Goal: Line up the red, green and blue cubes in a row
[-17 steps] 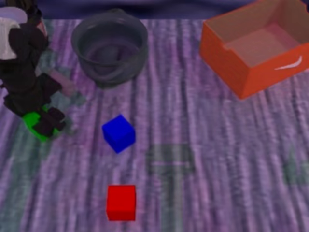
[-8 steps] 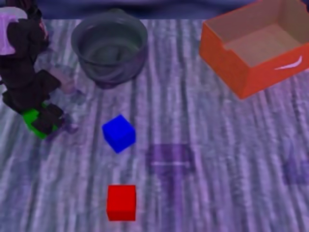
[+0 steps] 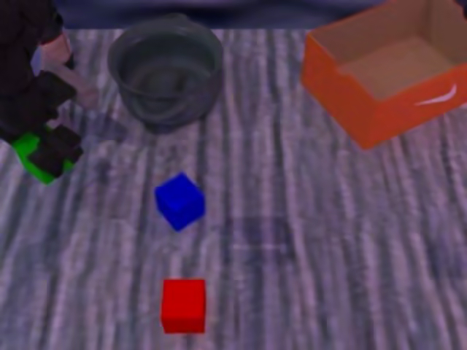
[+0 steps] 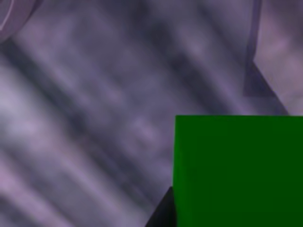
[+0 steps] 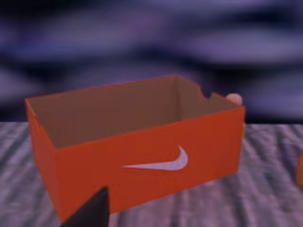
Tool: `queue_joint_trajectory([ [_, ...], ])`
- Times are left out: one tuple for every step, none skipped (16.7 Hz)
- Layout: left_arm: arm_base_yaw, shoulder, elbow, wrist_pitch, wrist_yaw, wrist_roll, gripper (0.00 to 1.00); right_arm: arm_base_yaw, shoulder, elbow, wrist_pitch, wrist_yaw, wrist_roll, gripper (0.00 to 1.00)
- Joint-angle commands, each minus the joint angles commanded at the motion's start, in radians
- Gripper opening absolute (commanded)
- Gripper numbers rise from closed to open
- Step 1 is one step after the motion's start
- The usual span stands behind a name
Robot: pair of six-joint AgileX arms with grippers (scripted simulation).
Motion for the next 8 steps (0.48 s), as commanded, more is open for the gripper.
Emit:
queue_joint_trajectory([
  [0.000,0.000,0.000,0.000,0.000,0.000,0.00,0.000,0.000,0.000,0.000,0.000,0.000,1.00],
  [-0.005,0.004,-0.002,0.003,0.000,0.002,0.00,0.000,0.000,0.000,0.000,0.000,0.000,1.00],
  [-0.006,0.004,-0.002,0.003,0.000,0.001,0.00,0.000,0.000,0.000,0.000,0.000,0.000,1.00],
  [-0.014,0.003,-0.001,0.003,-0.001,-0.010,0.00,0.000,0.000,0.000,0.000,0.000,0.000,1.00],
  [-0.028,0.001,0.000,0.003,-0.001,-0.031,0.00,0.000,0.000,0.000,0.000,0.000,0.000,1.00],
  [-0.049,-0.001,0.002,0.003,-0.001,-0.062,0.00,0.000,0.000,0.000,0.000,0.000,0.000,1.00],
  [-0.076,-0.003,0.003,0.002,-0.001,-0.104,0.00,0.000,0.000,0.000,0.000,0.000,0.000,1.00],
  [-0.107,-0.005,0.003,0.000,-0.001,-0.156,0.00,0.000,0.000,0.000,0.000,0.000,0.000,1.00],
])
